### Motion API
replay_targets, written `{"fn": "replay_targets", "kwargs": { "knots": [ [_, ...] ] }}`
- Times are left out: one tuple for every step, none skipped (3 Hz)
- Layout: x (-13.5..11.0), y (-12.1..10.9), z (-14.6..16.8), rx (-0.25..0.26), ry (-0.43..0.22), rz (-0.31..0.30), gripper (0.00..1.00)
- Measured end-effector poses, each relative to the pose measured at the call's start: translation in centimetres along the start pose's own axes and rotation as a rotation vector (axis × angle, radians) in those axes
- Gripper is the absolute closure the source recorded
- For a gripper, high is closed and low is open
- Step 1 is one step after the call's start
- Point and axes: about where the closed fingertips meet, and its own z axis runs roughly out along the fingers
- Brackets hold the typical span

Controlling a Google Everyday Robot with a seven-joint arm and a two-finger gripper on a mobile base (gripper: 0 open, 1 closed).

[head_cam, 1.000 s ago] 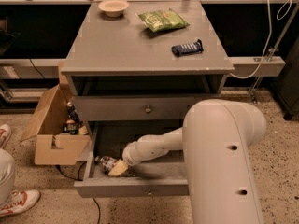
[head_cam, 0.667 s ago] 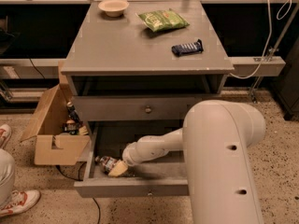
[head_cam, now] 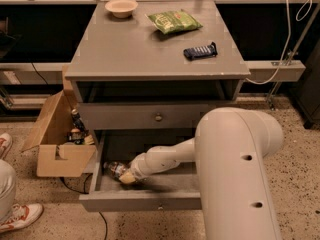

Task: Pick water bottle from middle drawer and place on counter

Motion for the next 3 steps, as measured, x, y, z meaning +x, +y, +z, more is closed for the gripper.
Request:
{"fn": "replay_targets", "kwargs": {
  "knots": [
    [0.0,0.1,0.2,-0.002,-0.001,-0.003,0.74],
    [-0.4,0.2,-0.6,-0.006,-0.031,-0.026,0.96],
    [-1.3,0.4,-2.7,-0.029,-0.106,-0.100,1.00]
  ]
}}
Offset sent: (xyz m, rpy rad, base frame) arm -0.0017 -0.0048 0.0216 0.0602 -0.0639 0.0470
